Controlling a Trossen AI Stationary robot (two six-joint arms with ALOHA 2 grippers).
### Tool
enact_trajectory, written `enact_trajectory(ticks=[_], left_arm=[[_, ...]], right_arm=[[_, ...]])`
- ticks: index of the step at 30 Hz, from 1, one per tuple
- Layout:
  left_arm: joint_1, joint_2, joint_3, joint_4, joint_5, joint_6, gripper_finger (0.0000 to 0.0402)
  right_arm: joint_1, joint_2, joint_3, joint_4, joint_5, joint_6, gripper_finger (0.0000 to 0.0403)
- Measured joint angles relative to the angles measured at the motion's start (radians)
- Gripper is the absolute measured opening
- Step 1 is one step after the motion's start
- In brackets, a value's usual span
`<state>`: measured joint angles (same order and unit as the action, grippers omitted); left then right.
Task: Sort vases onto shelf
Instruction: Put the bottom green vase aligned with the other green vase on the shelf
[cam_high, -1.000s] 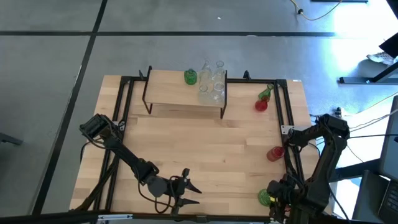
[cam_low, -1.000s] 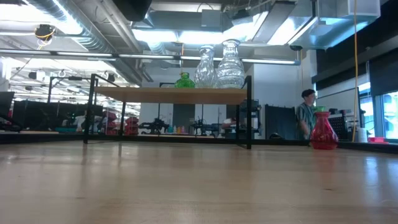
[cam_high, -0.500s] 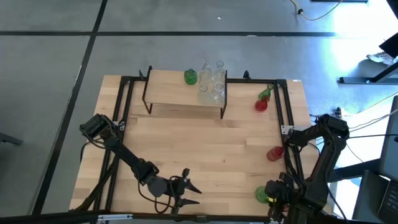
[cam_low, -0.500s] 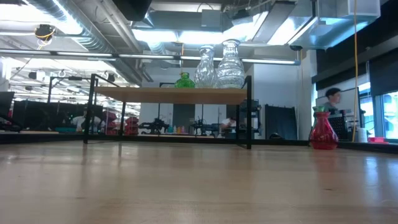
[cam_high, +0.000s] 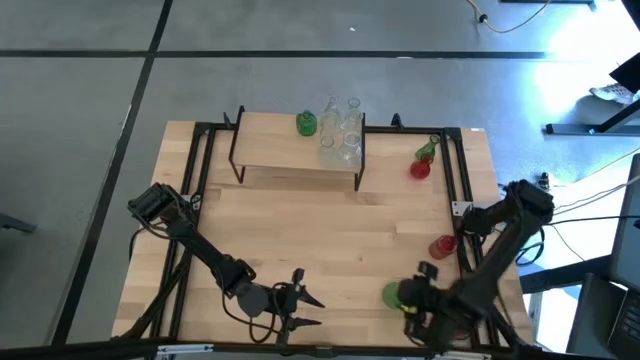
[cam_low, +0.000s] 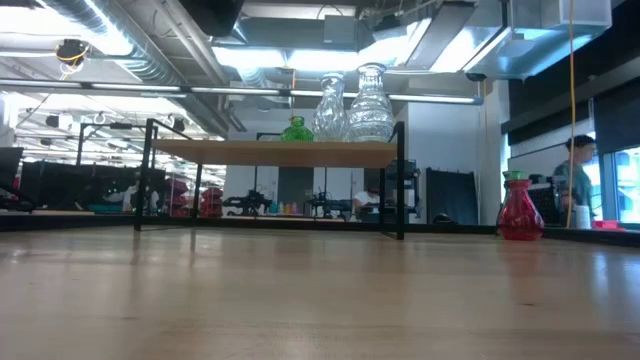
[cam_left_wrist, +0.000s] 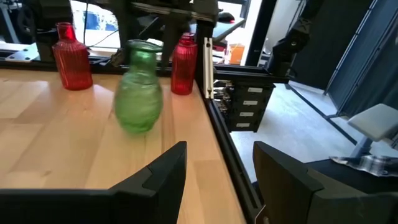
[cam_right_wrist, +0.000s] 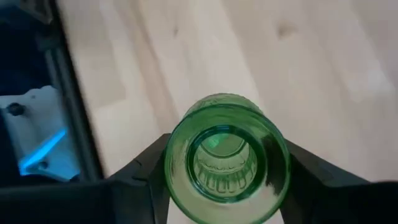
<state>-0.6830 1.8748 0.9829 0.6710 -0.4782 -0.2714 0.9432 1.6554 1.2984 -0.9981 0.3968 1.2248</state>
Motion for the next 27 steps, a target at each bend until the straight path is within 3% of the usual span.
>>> enact_trajectory(ticks=[16,27], left_arm=[[0.000,0.000,0.000,-0.007,-0.003,-0.005,0.0178],[0.000,0.000,0.000,-0.009,-0.003,-0.007,0.0178]], right_arm=[[-0.406,0.000,0.000,0.272,-0.028,-0.611,0.0200],[-0.582,0.038,-0.001,0.391,-0.184,-0.793,0.0204]])
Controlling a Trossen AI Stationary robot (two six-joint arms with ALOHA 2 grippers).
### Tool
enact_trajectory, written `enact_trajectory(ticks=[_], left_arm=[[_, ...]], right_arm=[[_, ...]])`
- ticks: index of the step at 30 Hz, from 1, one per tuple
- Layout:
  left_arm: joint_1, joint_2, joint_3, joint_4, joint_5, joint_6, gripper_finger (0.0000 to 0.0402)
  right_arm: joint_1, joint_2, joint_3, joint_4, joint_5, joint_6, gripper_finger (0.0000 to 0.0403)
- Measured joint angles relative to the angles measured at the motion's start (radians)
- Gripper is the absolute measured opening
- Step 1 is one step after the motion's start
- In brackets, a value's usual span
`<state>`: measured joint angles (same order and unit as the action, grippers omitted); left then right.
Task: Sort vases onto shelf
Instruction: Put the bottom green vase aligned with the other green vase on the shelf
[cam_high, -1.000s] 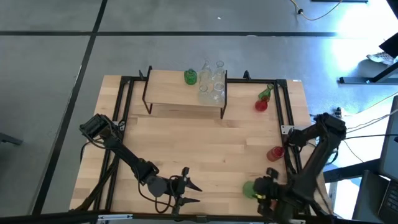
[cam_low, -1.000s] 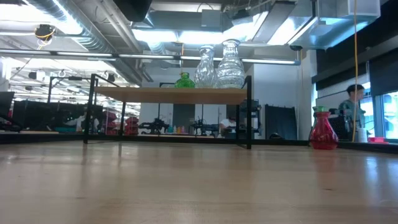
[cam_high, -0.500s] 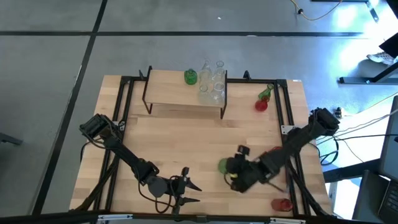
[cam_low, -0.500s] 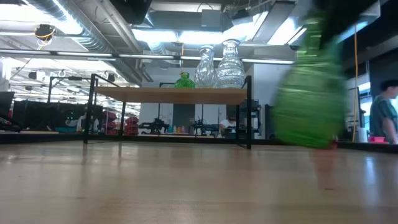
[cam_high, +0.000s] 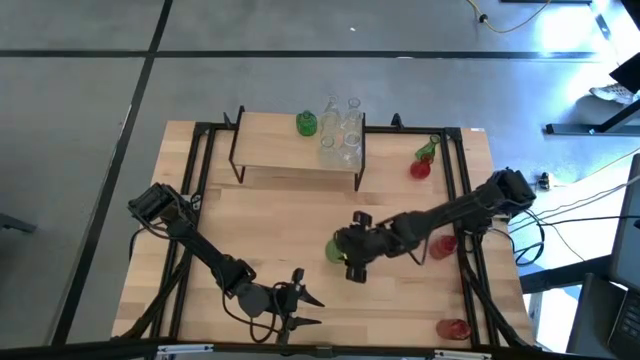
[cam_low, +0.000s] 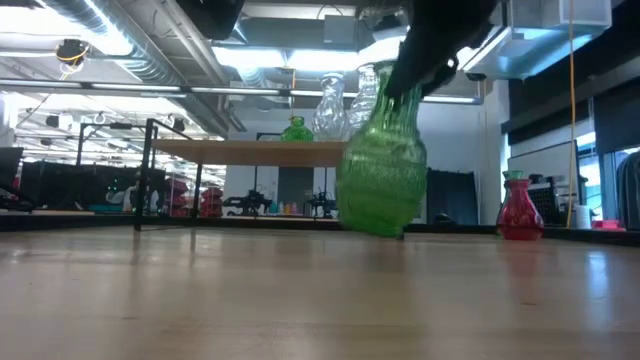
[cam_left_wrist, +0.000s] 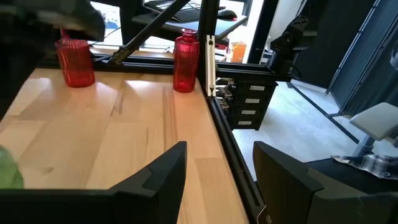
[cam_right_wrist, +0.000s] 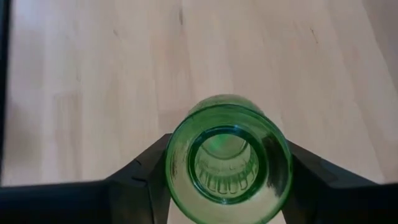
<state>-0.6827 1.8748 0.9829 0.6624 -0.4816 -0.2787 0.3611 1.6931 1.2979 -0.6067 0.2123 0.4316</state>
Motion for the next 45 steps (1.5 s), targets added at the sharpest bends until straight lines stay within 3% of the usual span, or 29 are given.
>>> enact_trajectory(ticks=[16,27,32,41,45], left_arm=[[0.000,0.000,0.000,-0.025,-0.007,-0.007,0.0178],[0.000,0.000,0.000,-0.026,-0.007,-0.007,0.0178],[0.000,0.000,0.000,-0.025,-0.007,-0.008,0.0178],[0.000,0.000,0.000,-0.022,0.006,-0.033,0.0178],[0.018,0.000,0.000,-0.020,0.003,-0.034,0.0179]], right_arm=[[-0.035,0.063,0.002,0.045,-0.003,-0.018,0.0216],[-0.034,0.065,0.005,0.048,0.054,-0.051,0.0325],[-0.027,0.045,0.110,-0.085,-0.045,-0.074,0.0359],[0.100,-0.115,0.125,-0.355,0.192,0.052,0.0371],[0.174,-0.173,0.065,-0.377,0.254,0.141,0.0371]])
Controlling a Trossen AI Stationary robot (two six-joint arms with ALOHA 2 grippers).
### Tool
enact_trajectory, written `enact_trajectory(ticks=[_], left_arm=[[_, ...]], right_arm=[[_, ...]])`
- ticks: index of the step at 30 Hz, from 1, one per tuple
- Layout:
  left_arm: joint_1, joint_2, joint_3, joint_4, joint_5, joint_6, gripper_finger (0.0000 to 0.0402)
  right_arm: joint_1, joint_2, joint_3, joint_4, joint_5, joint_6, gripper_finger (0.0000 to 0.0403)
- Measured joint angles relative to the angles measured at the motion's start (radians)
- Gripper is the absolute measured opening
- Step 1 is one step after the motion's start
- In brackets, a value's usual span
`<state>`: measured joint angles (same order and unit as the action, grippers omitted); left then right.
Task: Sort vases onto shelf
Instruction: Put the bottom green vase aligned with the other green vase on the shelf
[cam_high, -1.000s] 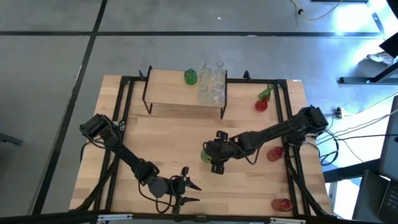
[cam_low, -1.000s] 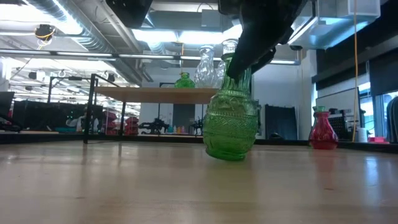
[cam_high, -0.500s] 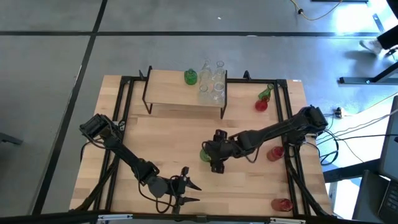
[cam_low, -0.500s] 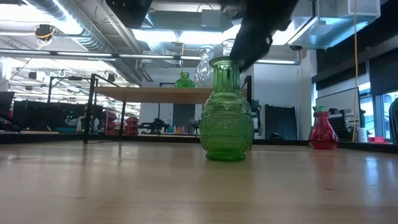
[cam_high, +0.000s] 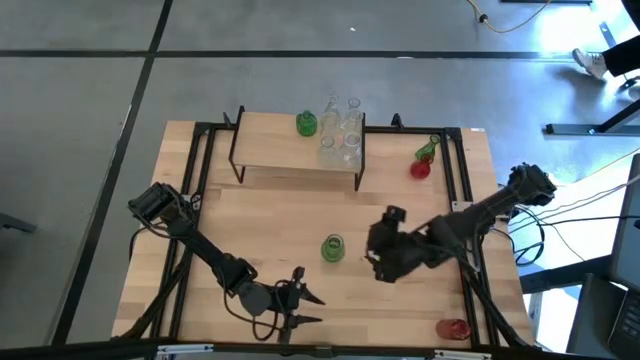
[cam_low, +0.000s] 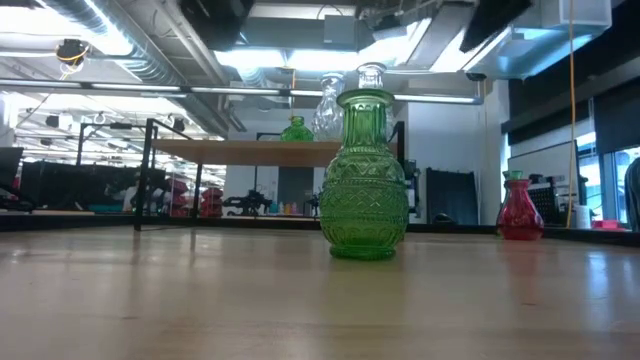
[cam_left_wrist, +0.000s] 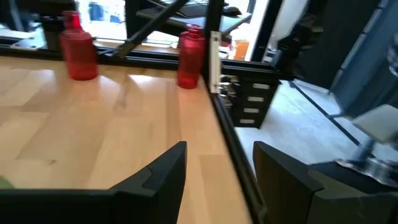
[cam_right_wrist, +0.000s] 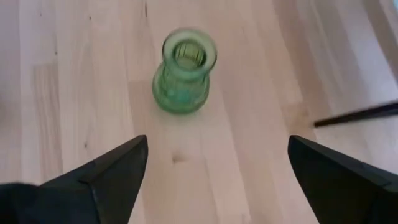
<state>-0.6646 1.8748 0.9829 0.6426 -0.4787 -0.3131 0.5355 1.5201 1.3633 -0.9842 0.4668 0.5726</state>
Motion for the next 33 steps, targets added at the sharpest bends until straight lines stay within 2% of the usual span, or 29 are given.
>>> enact_trajectory(ticks=[4,6,10,14,18,21,23,30,33], left_arm=[[0.038,-0.001,0.000,-0.005,-0.002,-0.010,0.0192],[0.056,-0.005,0.000,-0.013,0.000,-0.024,0.0209],[0.094,-0.006,0.000,-0.036,0.017,-0.036,0.0264],[0.136,-0.006,0.000,-0.033,0.021,-0.036,0.0325],[0.158,-0.006,0.000,-0.029,0.082,-0.033,0.0361],[0.162,-0.006,0.000,-0.038,0.125,-0.022,0.0368],[0.168,-0.036,0.000,-0.103,0.130,-0.009,0.0367],[0.250,-0.264,0.000,-0.416,0.056,0.110,0.0360],[0.303,-0.336,0.002,-0.459,0.051,0.163,0.0359]], right_arm=[[0.058,-0.041,-0.104,0.048,0.042,0.040,0.0371],[0.079,-0.060,-0.160,0.094,0.027,0.028,0.0371],[0.089,-0.116,-0.260,0.220,-0.033,-0.011,0.0371],[0.066,-0.186,-0.384,0.426,-0.057,-0.142,0.0371],[0.028,-0.242,-0.484,0.569,-0.058,-0.210,0.0371],[0.008,-0.260,-0.530,0.599,-0.029,-0.226,0.0371],[-0.002,-0.261,-0.545,0.600,-0.002,-0.235,0.0371],[-0.002,-0.261,-0.554,0.608,0.112,-0.300,0.0371],[-0.002,-0.261,-0.554,0.625,0.144,-0.317,0.0371]])
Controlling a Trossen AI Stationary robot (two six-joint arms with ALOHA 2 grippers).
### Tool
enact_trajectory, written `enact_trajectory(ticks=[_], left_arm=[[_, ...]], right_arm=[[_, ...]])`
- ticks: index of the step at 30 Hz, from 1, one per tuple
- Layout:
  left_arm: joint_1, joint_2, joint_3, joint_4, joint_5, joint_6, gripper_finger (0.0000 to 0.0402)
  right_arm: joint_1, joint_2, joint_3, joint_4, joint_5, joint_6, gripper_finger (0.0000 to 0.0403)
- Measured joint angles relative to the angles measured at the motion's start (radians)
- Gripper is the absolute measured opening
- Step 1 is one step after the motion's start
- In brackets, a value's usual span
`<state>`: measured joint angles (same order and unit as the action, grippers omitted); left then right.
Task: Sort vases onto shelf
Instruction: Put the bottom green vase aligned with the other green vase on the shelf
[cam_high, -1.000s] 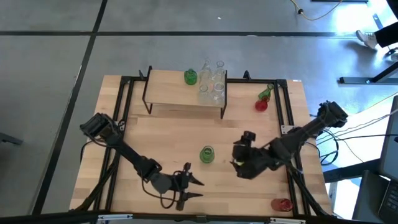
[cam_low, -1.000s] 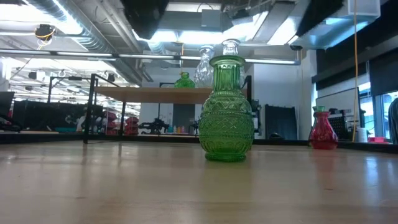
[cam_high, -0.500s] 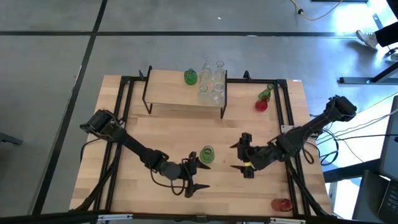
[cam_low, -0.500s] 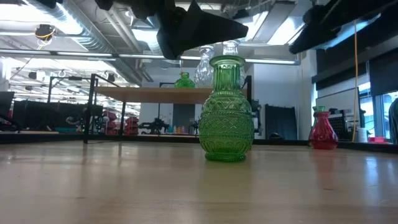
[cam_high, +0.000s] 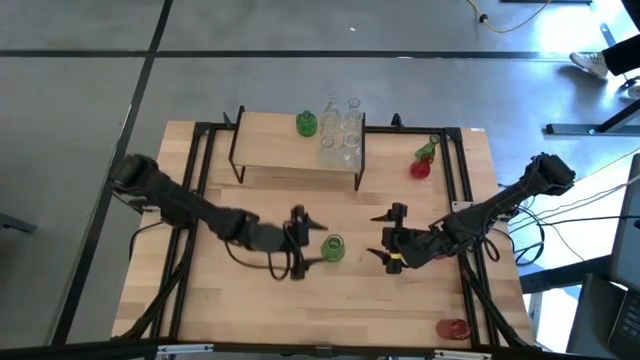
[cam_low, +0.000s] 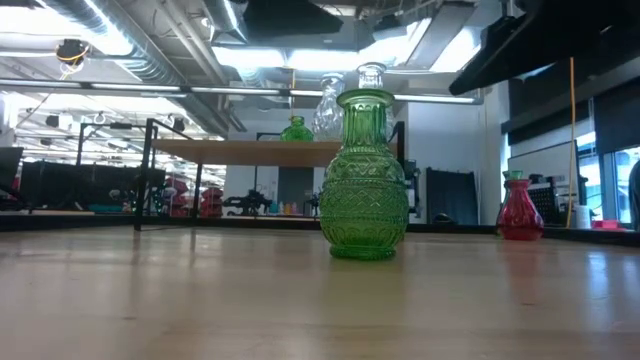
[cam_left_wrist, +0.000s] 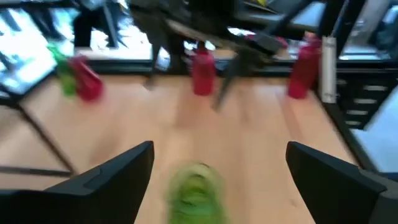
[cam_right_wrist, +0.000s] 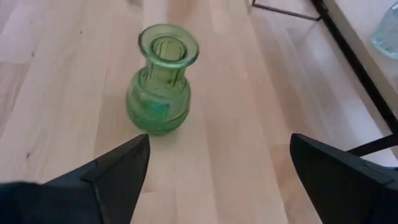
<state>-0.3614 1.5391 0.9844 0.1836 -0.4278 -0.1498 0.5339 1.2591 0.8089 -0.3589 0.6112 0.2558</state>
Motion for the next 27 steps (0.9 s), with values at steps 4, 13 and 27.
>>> enact_trajectory(ticks=[4,13,27], left_arm=[[0.066,-0.028,0.000,-0.010,-0.006,0.072,0.0359],[0.176,0.004,-0.001,-0.053,0.223,0.086,0.0359],[0.140,0.098,0.000,-0.107,0.233,0.067,0.0359]], right_arm=[[0.000,0.006,0.000,0.016,0.000,0.000,0.0371],[0.002,0.006,0.000,0.030,-0.093,0.133,0.0371],[0.001,0.015,0.000,0.109,-0.013,0.086,0.0371]])
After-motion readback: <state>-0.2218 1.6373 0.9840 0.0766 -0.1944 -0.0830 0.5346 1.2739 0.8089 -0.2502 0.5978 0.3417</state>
